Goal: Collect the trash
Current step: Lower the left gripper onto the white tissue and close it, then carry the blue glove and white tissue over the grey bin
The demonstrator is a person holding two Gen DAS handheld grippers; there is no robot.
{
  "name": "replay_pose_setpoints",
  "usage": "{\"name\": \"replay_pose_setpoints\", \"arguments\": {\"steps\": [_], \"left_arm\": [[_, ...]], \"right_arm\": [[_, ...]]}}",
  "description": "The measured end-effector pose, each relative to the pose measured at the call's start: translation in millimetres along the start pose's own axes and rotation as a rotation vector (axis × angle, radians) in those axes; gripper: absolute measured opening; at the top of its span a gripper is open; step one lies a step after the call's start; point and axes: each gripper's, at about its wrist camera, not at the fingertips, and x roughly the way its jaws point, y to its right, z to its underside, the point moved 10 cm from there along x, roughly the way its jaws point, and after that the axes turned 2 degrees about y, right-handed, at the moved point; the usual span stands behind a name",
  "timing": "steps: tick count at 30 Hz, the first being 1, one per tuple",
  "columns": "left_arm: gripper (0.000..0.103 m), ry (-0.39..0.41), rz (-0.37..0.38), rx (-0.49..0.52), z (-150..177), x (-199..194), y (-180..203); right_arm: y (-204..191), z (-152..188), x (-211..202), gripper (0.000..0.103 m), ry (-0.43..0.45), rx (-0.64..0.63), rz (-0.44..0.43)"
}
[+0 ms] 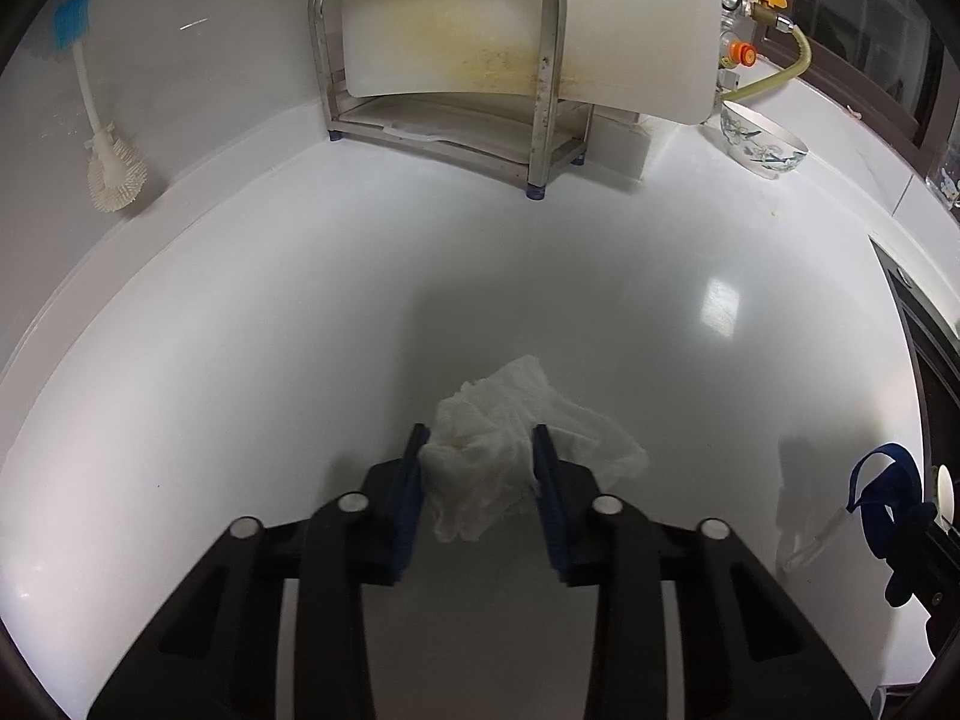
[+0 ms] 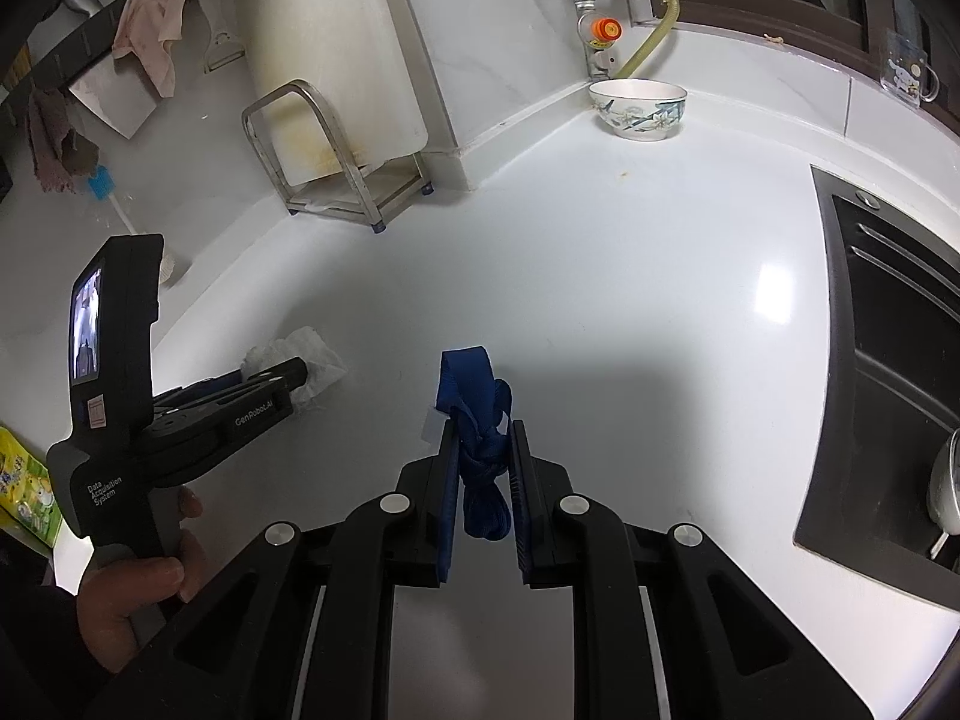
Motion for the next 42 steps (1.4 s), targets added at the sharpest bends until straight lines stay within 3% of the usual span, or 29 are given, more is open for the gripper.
{"name": "replay_pose_setpoints", "arguments": {"steps": [9, 25, 42], "left_arm": [[0.026, 0.015, 0.015, 0.014, 7.0, -31.6, 10.2], [0.026, 0.059, 0.059, 0.044, 38.8, -133.1, 45.9], [0.026, 0.054, 0.06, 0.058, 100.2, -211.0, 106.8]], "right_arm": [[1.7, 7.4, -20.6, 0.015, 0.014, 0.024, -0.021], [13.8, 36.5, -85.8, 0.015, 0.02, 0.054, -0.072], [73.9, 90.1, -177.2, 0.015, 0.01, 0.017, -0.086]]}}
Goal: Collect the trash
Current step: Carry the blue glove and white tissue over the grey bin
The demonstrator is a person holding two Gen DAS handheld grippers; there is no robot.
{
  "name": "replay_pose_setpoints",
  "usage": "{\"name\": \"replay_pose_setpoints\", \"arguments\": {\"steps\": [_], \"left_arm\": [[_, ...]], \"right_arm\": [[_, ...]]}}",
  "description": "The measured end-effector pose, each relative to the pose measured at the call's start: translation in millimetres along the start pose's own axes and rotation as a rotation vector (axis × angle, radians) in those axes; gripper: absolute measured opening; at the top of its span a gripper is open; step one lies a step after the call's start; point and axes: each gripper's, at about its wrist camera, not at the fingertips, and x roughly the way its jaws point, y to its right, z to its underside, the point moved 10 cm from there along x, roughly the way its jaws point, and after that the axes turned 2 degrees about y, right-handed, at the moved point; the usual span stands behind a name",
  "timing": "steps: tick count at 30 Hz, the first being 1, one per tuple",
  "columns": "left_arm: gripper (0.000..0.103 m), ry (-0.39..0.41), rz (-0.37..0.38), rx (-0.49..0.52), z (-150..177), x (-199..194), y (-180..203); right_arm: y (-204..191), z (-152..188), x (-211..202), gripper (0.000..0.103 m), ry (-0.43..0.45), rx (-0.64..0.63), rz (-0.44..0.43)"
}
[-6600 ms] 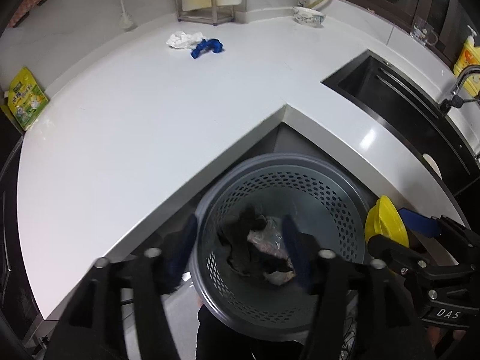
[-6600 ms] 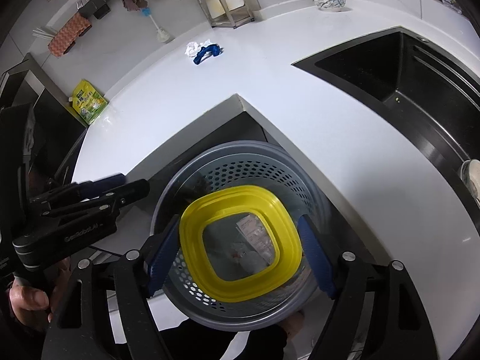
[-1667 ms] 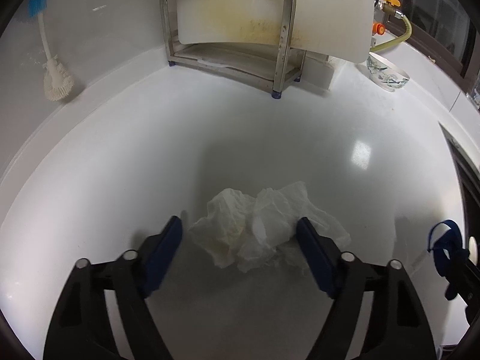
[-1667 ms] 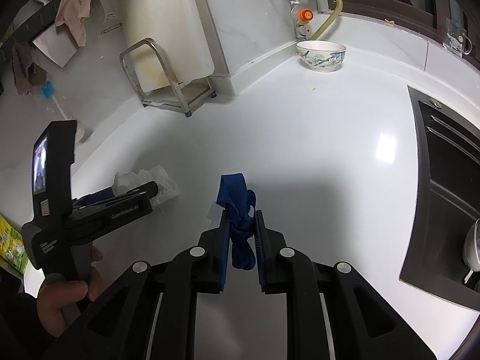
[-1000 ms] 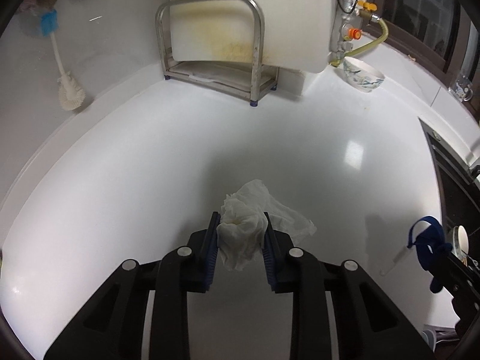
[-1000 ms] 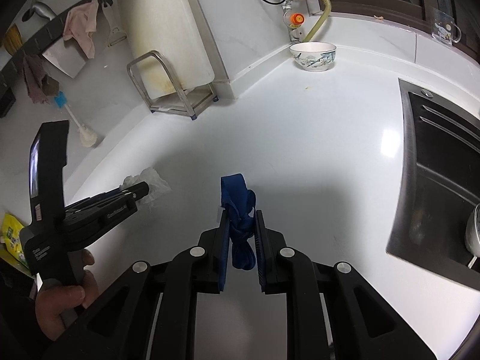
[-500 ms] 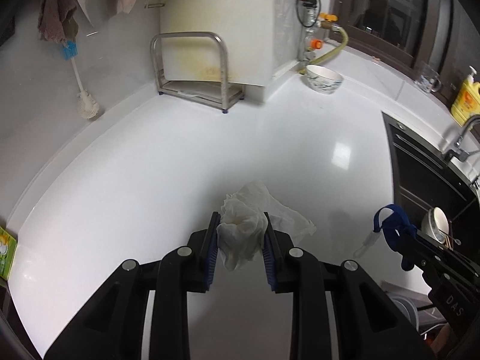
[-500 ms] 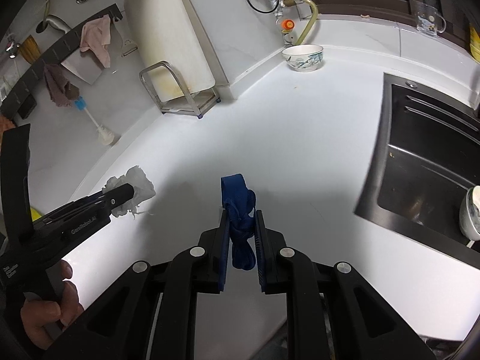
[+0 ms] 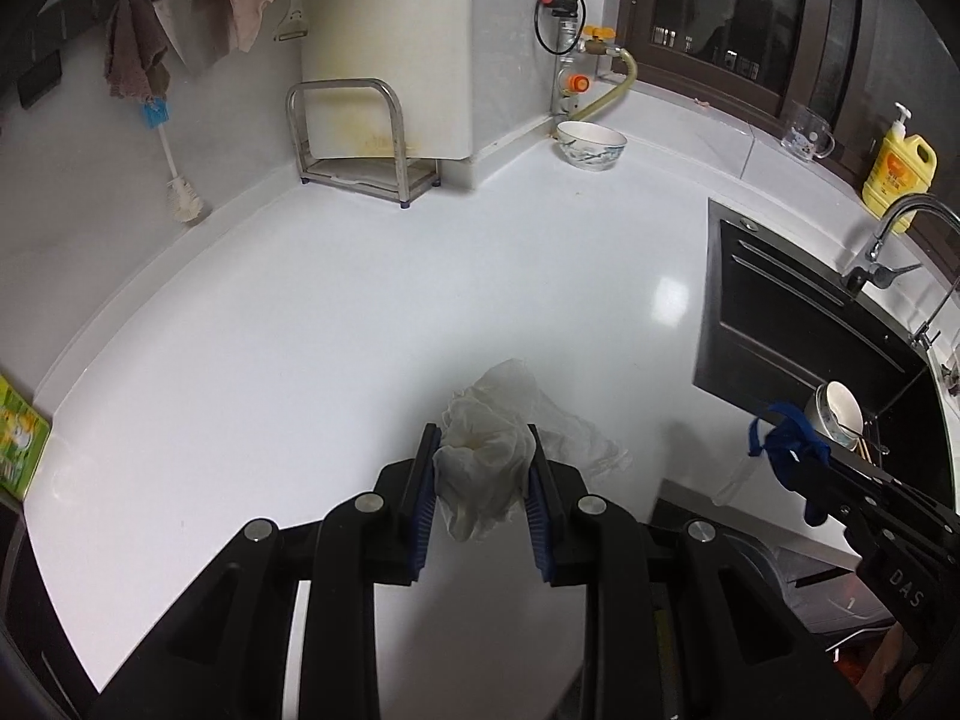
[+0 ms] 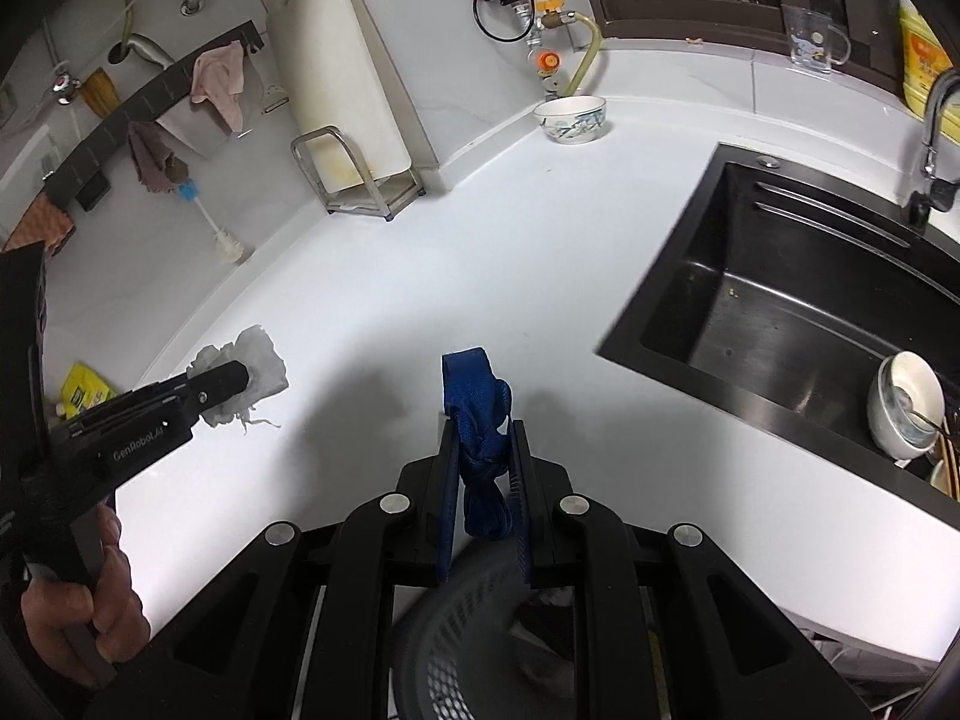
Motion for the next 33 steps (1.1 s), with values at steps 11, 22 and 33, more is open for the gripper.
{"name": "replay_pose_setpoints", "arguments": {"steps": [11, 22, 33], "left_arm": [[0.026, -0.01, -0.052, -0.06, 40.0, -36.1, 48.3], [0.026, -0.058, -0.098, -0.121, 95.9, -55.1, 92.7], [0.027, -0.119, -0.16, -0.183, 138.6, -51.5, 101.3]], "right_arm": [[47.5, 38.9, -49.3, 0.015, -0.05, -0.045, -0.052], [74.4, 78.6, -69.2, 0.015, -0.139, -0.126, -0.132], [74.0, 111.5, -50.9, 0.015, -0.254, -0.212, -0.195]]}}
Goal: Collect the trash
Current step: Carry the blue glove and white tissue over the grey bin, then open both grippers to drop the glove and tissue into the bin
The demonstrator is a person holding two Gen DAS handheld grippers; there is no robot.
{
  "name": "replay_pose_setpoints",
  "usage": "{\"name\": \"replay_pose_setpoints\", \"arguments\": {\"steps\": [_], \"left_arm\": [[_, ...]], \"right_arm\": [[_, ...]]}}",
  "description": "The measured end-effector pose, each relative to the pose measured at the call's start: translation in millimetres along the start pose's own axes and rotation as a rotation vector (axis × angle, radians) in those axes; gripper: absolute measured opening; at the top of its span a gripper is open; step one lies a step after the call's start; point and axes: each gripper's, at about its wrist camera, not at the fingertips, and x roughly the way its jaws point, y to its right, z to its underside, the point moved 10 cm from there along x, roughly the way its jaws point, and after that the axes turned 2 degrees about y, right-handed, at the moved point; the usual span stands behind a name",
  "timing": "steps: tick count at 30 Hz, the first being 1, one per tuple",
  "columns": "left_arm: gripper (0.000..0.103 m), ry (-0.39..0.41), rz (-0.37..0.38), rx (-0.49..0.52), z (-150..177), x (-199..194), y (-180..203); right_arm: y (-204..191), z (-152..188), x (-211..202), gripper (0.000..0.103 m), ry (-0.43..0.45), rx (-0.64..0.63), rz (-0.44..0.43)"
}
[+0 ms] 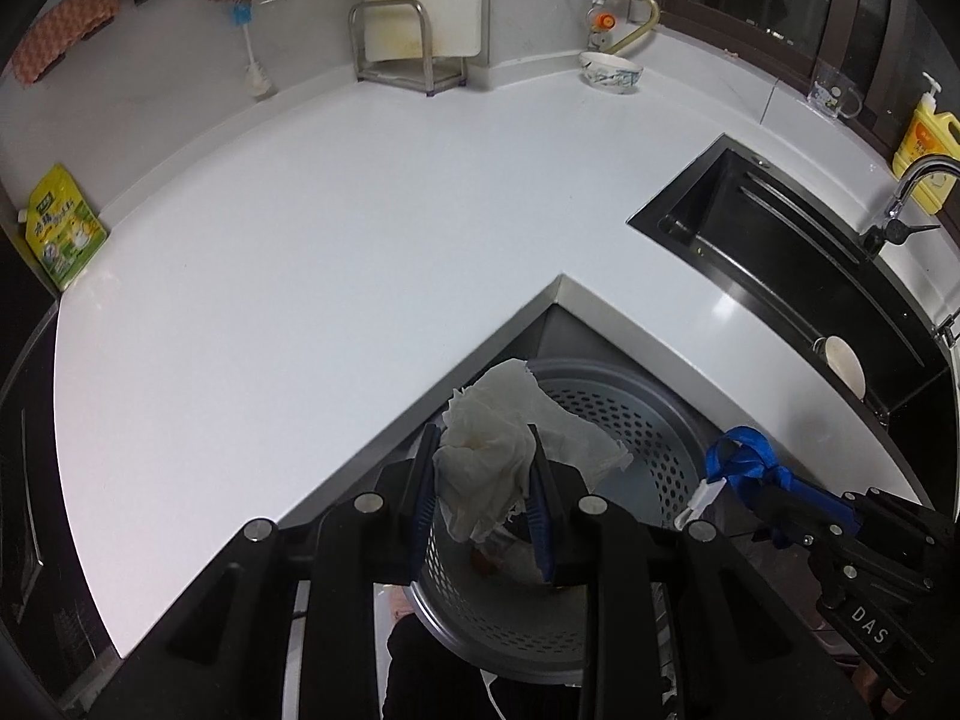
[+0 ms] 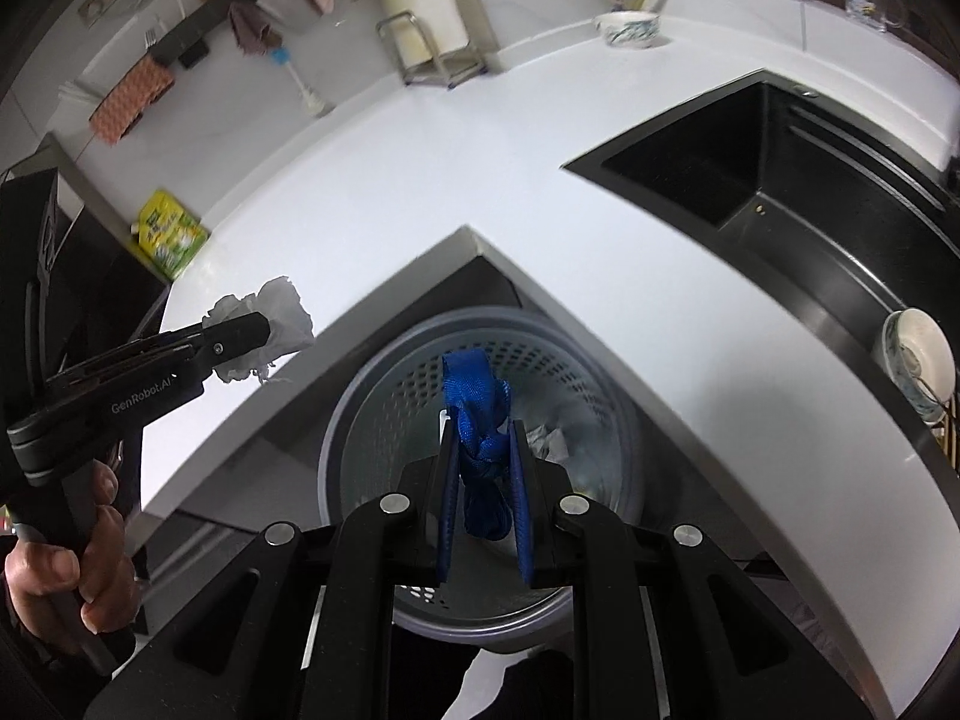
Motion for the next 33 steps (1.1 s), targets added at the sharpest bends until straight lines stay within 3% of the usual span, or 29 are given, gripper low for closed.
{"name": "replay_pose_setpoints", "arguments": {"steps": [10, 17, 18, 20, 21, 29, 33], "left_arm": [[0.03, -0.073, -0.005, -0.033, 25.2, 25.4, -3.8], [0.033, -0.084, -0.016, -0.036, 30.9, 27.5, -8.8], [0.034, -0.082, -0.019, -0.042, 30.8, 26.2, -10.5], [0.052, -0.074, -0.025, -0.057, 29.6, 23.0, -13.8], [0.057, -0.069, -0.029, -0.061, 28.7, 21.7, -15.0], [0.069, -0.053, -0.052, -0.066, 23.8, 9.0, -18.7], [0.069, -0.041, -0.062, -0.062, 20.0, 2.1, -17.5]], "right_arm": [[2.4, 12.7, 32.6, 0.015, -0.086, -0.003, -0.012], [-2.4, 13.1, 39.3, 0.016, -0.095, -0.01, -0.032], [-2.7, 12.8, 39.1, 0.017, -0.096, -0.006, -0.036], [-1.5, 11.4, 37.6, 0.036, -0.092, -0.003, -0.031], [-1.2, 9.8, 36.0, 0.039, -0.082, 0.0, -0.029], [-2.3, 2.5, 27.6, 0.041, -0.068, -0.004, -0.038], [-1.4, 0.2, 23.5, 0.041, -0.065, 0.002, -0.04]]}}
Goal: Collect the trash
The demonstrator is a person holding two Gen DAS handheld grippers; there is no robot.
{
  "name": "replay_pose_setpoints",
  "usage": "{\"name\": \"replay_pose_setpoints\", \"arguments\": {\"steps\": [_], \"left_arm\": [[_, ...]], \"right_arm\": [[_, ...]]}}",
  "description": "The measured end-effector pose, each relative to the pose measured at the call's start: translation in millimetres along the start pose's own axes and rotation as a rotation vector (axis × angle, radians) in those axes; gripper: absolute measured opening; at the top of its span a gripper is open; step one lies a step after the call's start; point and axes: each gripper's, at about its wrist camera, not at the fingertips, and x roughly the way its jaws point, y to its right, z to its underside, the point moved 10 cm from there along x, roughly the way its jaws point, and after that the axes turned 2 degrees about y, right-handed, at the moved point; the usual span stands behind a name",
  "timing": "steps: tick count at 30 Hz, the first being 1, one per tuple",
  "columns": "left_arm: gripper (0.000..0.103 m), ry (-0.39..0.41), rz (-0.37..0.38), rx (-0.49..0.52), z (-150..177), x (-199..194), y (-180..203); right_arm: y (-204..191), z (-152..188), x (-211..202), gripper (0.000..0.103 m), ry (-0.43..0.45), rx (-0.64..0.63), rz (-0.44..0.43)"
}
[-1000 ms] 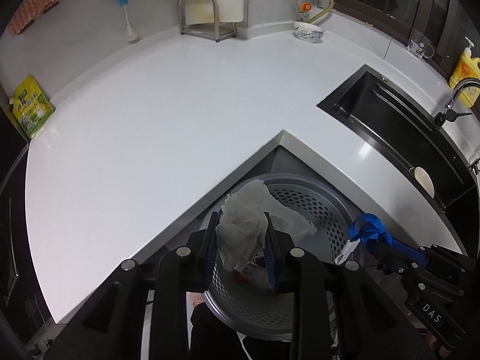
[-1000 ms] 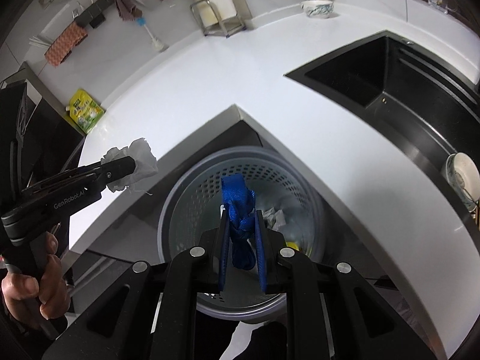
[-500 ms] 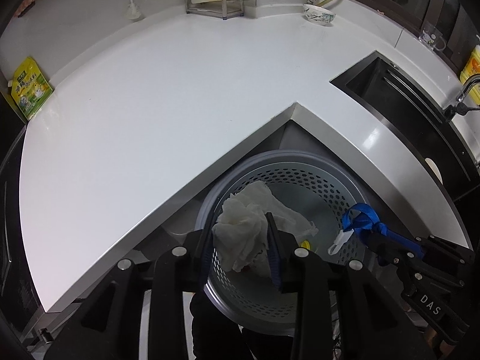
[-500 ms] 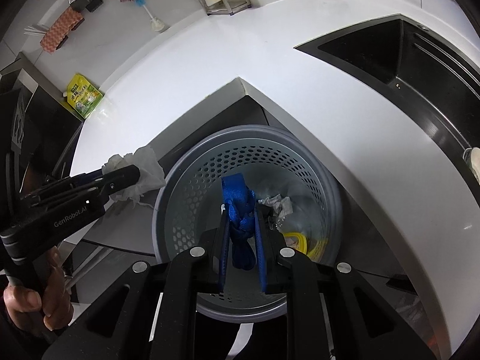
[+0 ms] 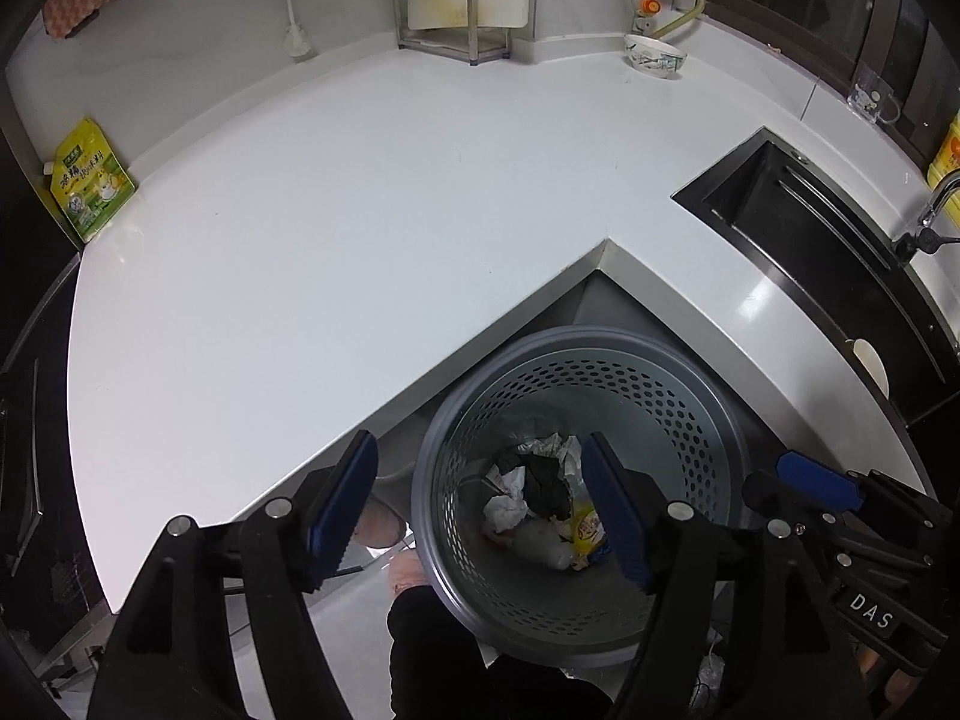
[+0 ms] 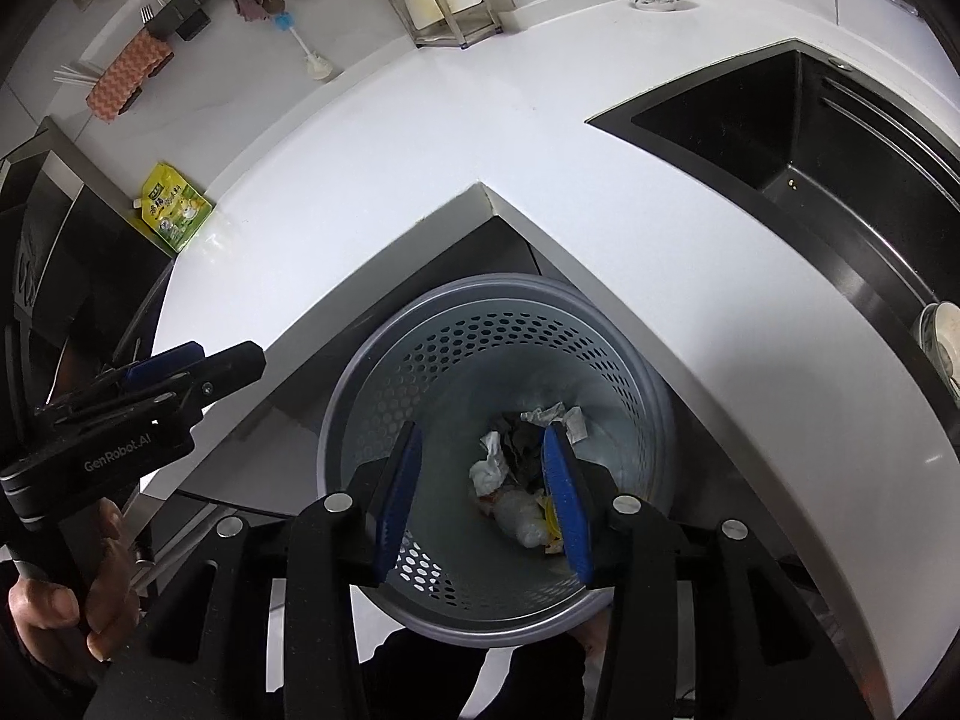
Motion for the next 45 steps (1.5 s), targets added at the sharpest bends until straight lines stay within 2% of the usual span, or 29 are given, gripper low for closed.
{"name": "replay_pose_setpoints", "arguments": {"steps": [4, 9, 13, 23, 45], "left_arm": [[0.075, 0.011, -0.004, -0.005, -2.1, -6.5, 1.3], [0.08, 0.017, -0.008, -0.01, -5.1, -11.6, 3.2], [0.088, 0.03, -0.011, -0.016, -10.0, -15.5, 2.3], [0.094, 0.058, -0.024, -0.015, -19.2, -25.7, 5.5], [0.097, 0.061, -0.052, -0.028, -19.4, -34.7, 0.7]], "right_arm": [[0.1, -1.8, -4.9, 0.041, 0.004, -0.001, -0.001], [1.4, -4.1, -12.2, 0.047, 0.014, -0.002, 0.007], [1.9, -6.4, -17.1, 0.047, 0.021, -0.008, 0.01], [3.3, -10.4, -24.1, 0.055, 0.026, -0.014, 0.009], [1.3, -16.3, -34.9, 0.058, 0.046, -0.034, 0.021]]}}
